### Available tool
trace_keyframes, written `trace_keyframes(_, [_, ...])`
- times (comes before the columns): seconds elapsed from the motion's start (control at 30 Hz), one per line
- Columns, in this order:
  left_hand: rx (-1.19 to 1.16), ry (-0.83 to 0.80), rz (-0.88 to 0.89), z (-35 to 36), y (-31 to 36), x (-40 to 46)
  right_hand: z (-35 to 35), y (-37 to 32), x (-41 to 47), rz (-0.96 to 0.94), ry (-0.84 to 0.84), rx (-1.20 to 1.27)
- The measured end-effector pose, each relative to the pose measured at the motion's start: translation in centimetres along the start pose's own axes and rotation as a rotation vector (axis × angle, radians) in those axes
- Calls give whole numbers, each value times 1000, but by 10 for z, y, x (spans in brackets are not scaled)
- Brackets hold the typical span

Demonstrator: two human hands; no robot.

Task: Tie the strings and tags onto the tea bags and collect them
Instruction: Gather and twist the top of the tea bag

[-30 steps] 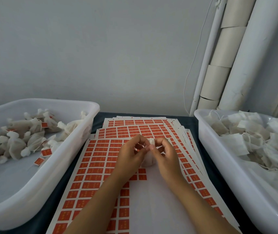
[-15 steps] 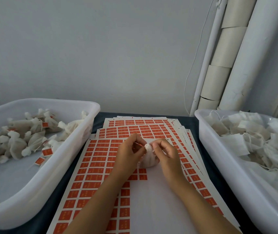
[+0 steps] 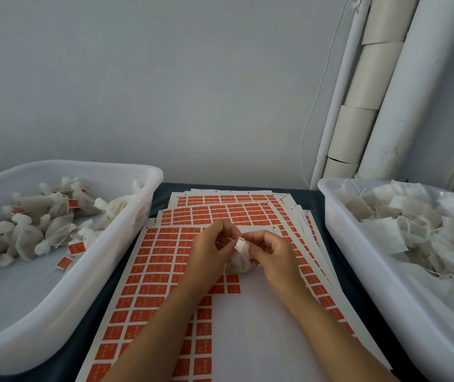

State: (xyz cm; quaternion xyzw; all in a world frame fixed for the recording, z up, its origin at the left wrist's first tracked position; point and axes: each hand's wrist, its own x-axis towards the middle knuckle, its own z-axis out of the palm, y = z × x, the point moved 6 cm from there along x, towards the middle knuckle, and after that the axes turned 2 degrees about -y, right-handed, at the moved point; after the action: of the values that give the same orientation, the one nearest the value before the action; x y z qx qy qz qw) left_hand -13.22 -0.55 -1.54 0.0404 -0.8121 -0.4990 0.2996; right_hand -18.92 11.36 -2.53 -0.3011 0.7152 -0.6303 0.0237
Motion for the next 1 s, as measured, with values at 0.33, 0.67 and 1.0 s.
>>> trace_keyframes(0.33, [-135,-41,-37,2,-4,2,-5,-4,-2,-107,76,-119])
trace_keyframes(0.67, [-192,-236,-88,15,-12,-2,-5,2,-1,-57,118,1])
trace_keyframes(1.0, [37,-183,-5,18,-15,-1,-6,-3,0,-161,111,-252])
